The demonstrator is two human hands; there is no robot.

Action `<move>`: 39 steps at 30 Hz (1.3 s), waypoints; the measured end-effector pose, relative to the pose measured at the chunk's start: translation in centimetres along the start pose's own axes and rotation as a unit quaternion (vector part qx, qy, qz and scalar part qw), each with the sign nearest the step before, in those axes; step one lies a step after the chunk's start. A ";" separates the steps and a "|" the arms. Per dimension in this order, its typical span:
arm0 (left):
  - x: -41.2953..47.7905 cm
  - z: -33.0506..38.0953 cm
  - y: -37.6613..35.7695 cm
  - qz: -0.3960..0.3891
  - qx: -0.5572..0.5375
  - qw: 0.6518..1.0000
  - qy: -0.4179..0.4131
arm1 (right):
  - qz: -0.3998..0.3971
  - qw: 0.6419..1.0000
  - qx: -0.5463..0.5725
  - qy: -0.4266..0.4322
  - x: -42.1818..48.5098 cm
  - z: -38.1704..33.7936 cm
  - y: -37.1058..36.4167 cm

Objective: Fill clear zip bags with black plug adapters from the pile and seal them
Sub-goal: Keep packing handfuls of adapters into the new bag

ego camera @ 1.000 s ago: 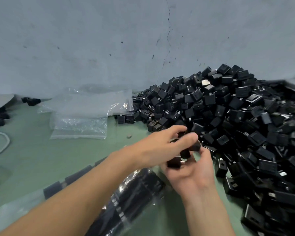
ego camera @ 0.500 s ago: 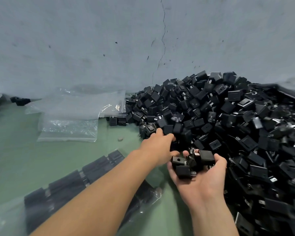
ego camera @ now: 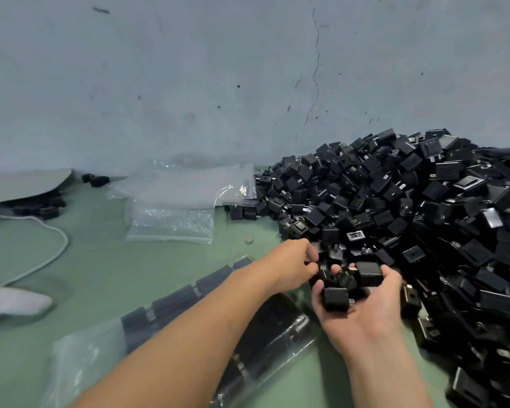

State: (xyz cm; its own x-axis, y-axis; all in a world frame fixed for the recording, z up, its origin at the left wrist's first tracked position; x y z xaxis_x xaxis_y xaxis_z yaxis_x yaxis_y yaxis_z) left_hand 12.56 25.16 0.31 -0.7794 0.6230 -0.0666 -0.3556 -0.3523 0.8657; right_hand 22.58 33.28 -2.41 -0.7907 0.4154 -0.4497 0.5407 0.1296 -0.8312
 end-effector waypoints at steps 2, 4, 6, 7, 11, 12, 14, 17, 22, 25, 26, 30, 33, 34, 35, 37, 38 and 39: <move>-1.0 -0.4 0.7 -0.030 -0.008 0.999 0.009 | 0.012 0.999 -0.029 -0.013 -0.7 1.0 -0.4; -1.6 -0.4 1.2 -0.051 -0.010 0.999 0.015 | 0.013 0.999 -0.036 -0.022 -1.3 1.8 -0.6; -2.1 -0.2 1.6 -0.065 -0.017 0.997 0.022 | 0.001 0.999 -0.045 -0.030 -1.8 1.9 -0.8; -2.4 -0.2 1.9 -0.062 -0.033 0.997 0.022 | -0.004 0.998 -0.046 -0.030 -2.0 1.8 -0.8; -4.7 -1.4 4.2 0.048 -0.236 0.970 0.038 | -0.045 0.998 -0.037 -0.025 -2.4 1.5 -2.0; -5.8 -2.2 4.8 0.085 -0.304 0.948 0.050 | -0.058 0.997 -0.038 -0.027 -2.6 1.7 -2.5; -9.0 -4.4 5.5 0.143 -0.443 0.882 0.070 | -0.091 0.994 -0.042 -0.043 -3.3 2.7 -3.6; -15.3 -9.7 6.0 0.253 -0.539 0.795 0.117 | -0.136 0.985 -0.069 -0.076 -4.8 5.4 -5.1; -26.0 -16.8 6.6 0.439 -0.403 0.759 0.263 | -0.162 0.973 -0.114 -0.120 -6.6 9.4 -5.4; -29.6 -17.8 6.5 0.400 -0.221 0.831 0.316 | -0.163 0.967 -0.139 -0.134 -7.1 11.0 -5.2; -30.0 -17.6 6.4 0.366 -0.175 0.857 0.317 | -0.166 0.966 -0.146 -0.135 -7.2 11.3 -5.2; -30.3 -17.4 5.0 0.272 -0.055 0.912 0.303 | -0.169 0.963 -0.169 -0.123 -7.3 12.6 -5.3; -30.1 -17.0 4.1 0.303 -0.038 0.906 0.293 | -0.165 0.961 -0.187 -0.118 -7.0 13.3 -5.3; -30.1 -16.8 3.8 0.312 -0.041 0.908 0.276 | -0.163 0.960 -0.192 -0.118 -7.0 13.6 -5.3; -30.1 -16.6 3.5 0.311 -0.041 0.915 0.254 | -0.162 0.960 -0.197 -0.119 -6.9 13.8 -5.2; -30.7 -17.0 3.2 0.311 -0.043 0.924 0.219 | -0.164 0.958 -0.204 -0.118 -6.9 14.1 -5.2; -31.2 -17.5 3.3 0.316 -0.041 0.923 0.215 | -0.166 0.957 -0.208 -0.117 -6.7 14.2 -5.1; -32.0 -18.0 3.6 0.329 -0.030 0.918 0.218 | -0.167 0.956 -0.213 -0.116 -6.7 14.3 -5.1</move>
State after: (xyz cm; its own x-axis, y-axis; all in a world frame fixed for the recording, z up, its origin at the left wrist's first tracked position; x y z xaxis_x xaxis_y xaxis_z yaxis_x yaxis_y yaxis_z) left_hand 26.96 -8.59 -3.39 -0.9636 -0.0721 0.2576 0.2484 -0.5985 0.7617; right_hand 21.00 16.99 0.12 -0.9551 0.0825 -0.2844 0.2762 0.5946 -0.7551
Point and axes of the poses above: each hand's wrist, its own x-axis towards the middle knuckle, its own y-axis out of the back of the hand, z = x × y, the point moved 3 cm from there along x, towards the middle knuckle, and after that the axes turned 5 degrees about x, right-handed, at the moved point
